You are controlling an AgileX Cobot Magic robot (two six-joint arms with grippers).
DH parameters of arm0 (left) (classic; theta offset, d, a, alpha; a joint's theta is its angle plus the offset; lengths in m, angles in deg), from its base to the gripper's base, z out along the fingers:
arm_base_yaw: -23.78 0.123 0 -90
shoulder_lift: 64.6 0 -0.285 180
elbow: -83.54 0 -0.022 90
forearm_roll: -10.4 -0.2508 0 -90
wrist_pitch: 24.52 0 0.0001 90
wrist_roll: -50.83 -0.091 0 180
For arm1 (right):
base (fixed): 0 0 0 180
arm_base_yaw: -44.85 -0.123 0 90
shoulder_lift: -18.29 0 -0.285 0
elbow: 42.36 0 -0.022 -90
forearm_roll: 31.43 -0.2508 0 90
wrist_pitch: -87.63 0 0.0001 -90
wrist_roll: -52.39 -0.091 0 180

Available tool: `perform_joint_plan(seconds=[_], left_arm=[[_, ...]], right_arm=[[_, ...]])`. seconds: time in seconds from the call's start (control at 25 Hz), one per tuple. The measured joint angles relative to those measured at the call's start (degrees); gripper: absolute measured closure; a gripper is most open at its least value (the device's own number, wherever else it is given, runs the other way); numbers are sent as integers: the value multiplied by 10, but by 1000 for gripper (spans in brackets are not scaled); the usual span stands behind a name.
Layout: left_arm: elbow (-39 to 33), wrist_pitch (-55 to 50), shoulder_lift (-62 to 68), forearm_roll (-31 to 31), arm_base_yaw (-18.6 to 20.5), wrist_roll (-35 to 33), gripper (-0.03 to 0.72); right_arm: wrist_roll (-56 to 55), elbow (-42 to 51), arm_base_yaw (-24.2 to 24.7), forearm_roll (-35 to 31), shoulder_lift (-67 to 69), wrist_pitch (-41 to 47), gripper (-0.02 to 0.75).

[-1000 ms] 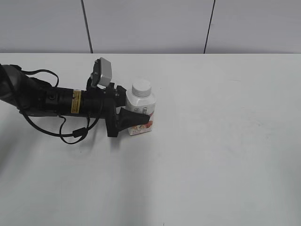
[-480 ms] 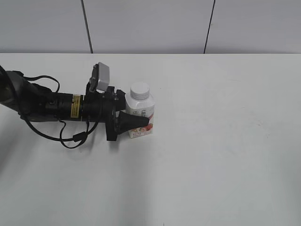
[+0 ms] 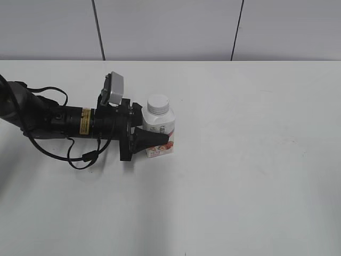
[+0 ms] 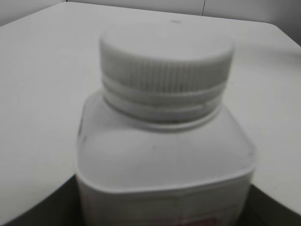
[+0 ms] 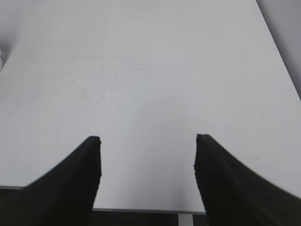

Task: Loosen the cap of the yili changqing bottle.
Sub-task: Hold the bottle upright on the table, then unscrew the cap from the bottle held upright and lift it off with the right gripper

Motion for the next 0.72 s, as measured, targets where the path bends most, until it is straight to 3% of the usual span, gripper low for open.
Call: perform_joint_plan(seconds=[0.72], left_arm=[[0,2,1,-1,1,0,274]], right_arm=[[0,0,0,0,0,0,240]])
